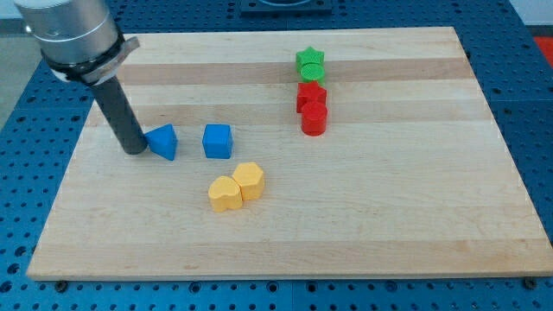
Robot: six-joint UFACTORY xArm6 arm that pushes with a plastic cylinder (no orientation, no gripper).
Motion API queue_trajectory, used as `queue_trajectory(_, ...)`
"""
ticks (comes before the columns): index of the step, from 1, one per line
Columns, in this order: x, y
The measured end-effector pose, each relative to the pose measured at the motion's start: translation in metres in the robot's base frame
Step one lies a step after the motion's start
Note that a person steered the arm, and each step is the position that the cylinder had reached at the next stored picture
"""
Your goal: Push the red star and green circle slightly right
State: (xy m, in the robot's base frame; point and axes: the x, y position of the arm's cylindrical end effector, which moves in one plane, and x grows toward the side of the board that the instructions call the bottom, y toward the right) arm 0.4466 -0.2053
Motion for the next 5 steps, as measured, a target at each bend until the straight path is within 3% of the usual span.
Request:
queue_trajectory(3, 0.0, 0.044)
queue_trajectory(5, -0.047, 0.043)
